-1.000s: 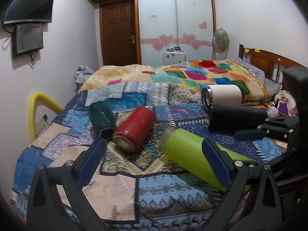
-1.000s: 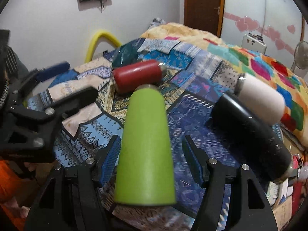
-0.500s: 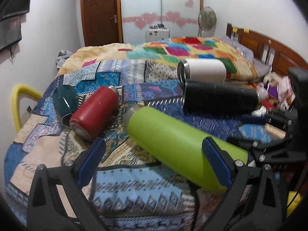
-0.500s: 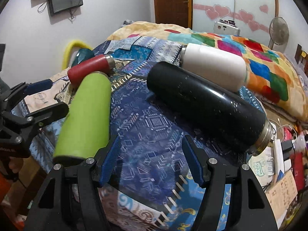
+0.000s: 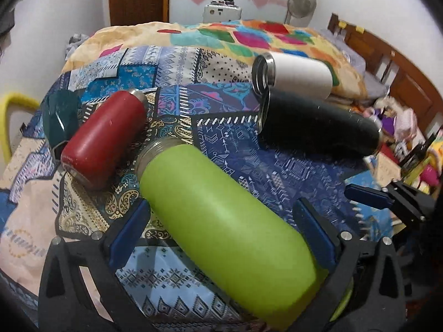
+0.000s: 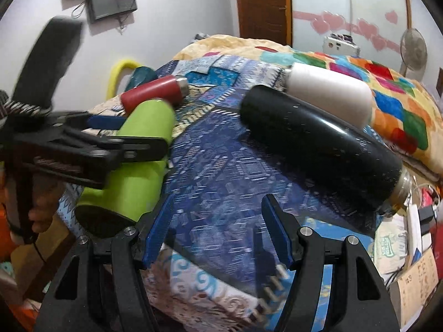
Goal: Flip cup upright
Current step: 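Grasp the lime-green bottle with the left tool while the right tool releases it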
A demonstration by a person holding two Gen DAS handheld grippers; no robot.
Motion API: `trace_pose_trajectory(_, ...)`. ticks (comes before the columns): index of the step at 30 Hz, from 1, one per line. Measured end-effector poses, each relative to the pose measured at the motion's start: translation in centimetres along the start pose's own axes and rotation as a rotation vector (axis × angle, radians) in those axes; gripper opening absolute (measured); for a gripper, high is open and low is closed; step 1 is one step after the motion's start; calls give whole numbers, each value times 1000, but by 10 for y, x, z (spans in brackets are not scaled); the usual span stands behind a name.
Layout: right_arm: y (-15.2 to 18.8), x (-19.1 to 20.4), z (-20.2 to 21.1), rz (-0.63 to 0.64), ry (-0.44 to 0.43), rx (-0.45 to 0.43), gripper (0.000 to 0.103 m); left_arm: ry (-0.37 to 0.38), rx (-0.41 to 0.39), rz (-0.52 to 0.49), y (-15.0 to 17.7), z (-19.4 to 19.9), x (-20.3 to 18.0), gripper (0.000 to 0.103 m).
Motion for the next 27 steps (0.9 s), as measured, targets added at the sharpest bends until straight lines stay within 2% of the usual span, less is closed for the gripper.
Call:
trace_pose_trajectory(2, 1, 5, 0, 3, -24, -3, 63, -19, 3, -27, 1, -2, -2, 101)
trace_pose_trajectory(3, 2, 8, -1, 5, -31, -4, 63, -31, 4, -42, 1, -3, -4, 97)
trace_pose_trajectory(9, 5, 7, 5, 19, 8, -21, 63, 21, 32, -116, -9, -1, -10, 76)
trace_pose_trajectory(16, -1, -20, 24, -71, 58, -93, 63, 12, 124, -179, -19, -5, -16, 75)
trace_pose_trajectory(23, -10, -31, 38, -114, 78, -173, 63, -43, 193, -256, -23, -18, -31, 82)
trace_pose_trajectory(27, -12, -30, 42, -112, 70, -198, 63, -9, 238, -249, -24, -31, -31, 82)
Point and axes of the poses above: each gripper's, at about its wrist camera, not at the fingertips, and z roughly against the way its jaws point, x to its left, y to its underside, the point moved 1 cm from there along -z, roughly the way its jaws point, and after that the axes turned 3 degrees about -z, right-handed, at the moved point
